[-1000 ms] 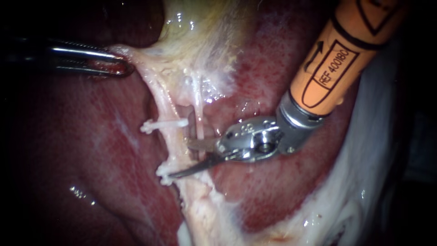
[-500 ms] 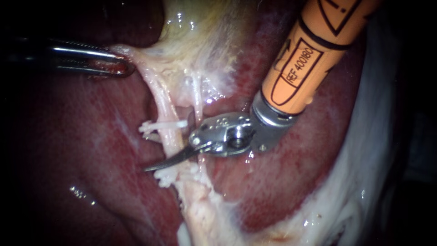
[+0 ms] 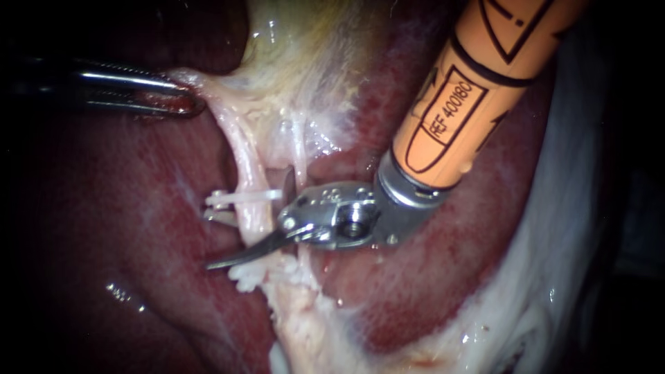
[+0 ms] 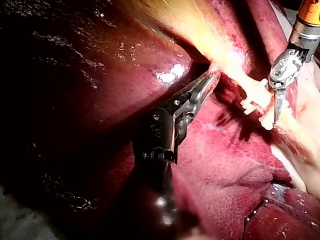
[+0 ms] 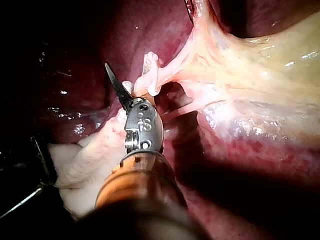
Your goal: Go to the cutting position left tube
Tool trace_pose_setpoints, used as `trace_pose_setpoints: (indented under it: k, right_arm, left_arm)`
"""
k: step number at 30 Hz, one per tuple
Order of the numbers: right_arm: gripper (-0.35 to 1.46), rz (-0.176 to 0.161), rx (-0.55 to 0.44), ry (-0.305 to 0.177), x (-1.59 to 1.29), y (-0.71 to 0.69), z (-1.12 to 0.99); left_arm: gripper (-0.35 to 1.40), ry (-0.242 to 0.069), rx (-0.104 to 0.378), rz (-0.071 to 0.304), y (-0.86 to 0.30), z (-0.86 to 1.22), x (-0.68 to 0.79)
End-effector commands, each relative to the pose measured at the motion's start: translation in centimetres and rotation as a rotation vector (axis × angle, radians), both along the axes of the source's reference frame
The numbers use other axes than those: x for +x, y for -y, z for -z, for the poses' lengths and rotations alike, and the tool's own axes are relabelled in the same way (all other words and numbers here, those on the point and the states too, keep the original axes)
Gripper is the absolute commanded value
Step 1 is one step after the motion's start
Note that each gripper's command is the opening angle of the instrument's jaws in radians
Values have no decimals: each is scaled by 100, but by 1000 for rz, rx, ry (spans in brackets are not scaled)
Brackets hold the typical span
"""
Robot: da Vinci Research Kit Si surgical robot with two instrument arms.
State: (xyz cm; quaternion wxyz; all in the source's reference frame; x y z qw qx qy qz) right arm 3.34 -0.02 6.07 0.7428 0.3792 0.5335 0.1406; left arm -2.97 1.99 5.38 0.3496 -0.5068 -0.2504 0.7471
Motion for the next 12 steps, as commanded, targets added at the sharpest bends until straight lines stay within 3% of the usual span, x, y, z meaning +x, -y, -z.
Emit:
trace_pose_setpoints:
  k: [1, 12]
  right_arm:
    - [126, 2, 0, -3, 0, 0, 2]
    - [126, 7, 9, -11, 1, 0, 4]
  left_arm:
    - [-35, 0, 0, 0, 0, 0, 0]
    - [-35, 1, 0, -1, 0, 0, 0]
